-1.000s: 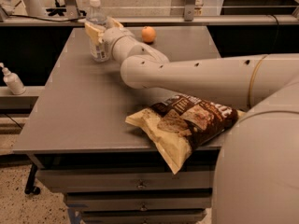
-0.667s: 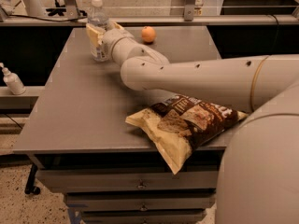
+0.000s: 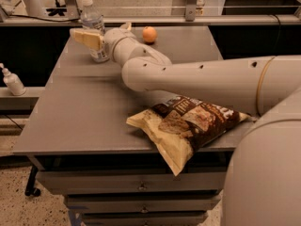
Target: Place blue plastic bottle upright
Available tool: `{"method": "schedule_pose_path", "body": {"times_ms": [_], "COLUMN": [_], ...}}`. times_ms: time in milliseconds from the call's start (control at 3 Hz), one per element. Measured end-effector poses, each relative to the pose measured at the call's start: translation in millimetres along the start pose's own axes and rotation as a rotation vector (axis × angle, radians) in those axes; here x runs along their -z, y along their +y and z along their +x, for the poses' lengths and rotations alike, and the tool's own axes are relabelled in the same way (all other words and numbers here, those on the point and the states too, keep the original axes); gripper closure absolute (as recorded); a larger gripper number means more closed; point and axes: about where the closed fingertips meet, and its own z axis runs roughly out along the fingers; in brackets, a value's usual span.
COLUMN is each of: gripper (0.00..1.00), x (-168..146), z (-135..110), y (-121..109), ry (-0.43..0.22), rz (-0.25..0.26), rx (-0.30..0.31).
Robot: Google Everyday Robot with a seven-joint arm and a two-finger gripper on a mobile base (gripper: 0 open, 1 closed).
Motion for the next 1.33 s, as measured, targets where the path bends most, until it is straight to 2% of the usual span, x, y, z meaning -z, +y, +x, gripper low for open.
{"method": "schedule_pose_path", "body": {"times_ms": [333, 667, 1000, 1333], "gripper": [0.0, 0.0, 0.0, 0.0], "x": [10, 37, 65, 70], "z": [-13, -58, -91, -84], "y": [-7, -34, -63, -70], "ry": [0.01, 0.032, 0.094, 0.147], "rz": [0.003, 0.025, 0.059, 0.062], "rx": [0.04, 0.129, 0.208, 0.269]}}
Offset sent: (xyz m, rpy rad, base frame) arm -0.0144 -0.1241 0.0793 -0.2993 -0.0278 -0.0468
